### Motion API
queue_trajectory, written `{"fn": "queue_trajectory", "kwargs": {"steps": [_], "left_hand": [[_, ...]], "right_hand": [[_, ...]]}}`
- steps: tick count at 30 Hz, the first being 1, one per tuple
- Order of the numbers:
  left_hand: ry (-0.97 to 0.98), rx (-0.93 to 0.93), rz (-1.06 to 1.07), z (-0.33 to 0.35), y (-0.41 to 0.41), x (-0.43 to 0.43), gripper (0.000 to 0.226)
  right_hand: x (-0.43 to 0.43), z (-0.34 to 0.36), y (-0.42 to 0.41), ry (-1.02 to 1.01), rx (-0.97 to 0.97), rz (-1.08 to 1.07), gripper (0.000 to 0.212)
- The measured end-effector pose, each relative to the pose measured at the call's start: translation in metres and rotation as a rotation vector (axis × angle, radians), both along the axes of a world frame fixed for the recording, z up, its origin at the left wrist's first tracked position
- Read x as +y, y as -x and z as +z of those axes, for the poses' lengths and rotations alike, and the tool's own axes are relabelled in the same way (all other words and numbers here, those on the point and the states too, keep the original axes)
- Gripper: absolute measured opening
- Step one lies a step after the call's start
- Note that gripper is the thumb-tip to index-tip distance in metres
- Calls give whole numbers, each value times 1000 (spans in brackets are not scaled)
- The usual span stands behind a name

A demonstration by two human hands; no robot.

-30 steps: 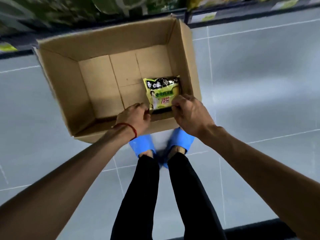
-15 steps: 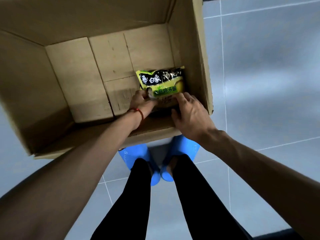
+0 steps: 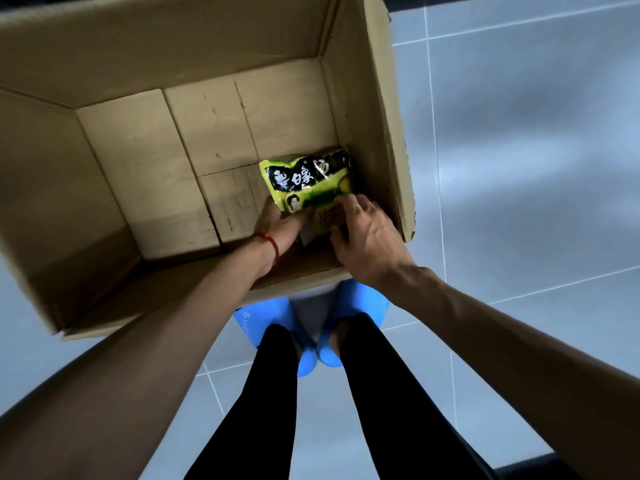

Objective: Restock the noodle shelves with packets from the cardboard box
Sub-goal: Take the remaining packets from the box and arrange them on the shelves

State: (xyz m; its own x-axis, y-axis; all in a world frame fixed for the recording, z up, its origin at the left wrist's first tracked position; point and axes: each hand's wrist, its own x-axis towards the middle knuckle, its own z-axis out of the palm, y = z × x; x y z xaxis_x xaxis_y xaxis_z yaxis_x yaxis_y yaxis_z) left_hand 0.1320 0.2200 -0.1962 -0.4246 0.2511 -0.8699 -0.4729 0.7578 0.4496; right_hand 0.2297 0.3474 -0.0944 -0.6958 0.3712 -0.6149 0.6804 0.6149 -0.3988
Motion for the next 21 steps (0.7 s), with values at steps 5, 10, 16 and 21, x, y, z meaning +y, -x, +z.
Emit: {"fn": "queue_trajectory", "kwargs": {"steps": [5, 10, 16, 21], "left_hand": [[180, 54, 51, 37, 16, -43, 90], [260, 113, 134, 52, 35, -79, 52], [295, 197, 154, 38, 42, -89, 48], [344, 162, 194, 24, 45, -95, 47]], "right_hand": [[2, 2, 18, 98, -202, -134, 50], [5, -29, 39, 285, -421, -400, 70], [-5, -76, 41, 239, -279, -560, 78], [-12, -98, 46, 187, -316, -489, 80]]}}
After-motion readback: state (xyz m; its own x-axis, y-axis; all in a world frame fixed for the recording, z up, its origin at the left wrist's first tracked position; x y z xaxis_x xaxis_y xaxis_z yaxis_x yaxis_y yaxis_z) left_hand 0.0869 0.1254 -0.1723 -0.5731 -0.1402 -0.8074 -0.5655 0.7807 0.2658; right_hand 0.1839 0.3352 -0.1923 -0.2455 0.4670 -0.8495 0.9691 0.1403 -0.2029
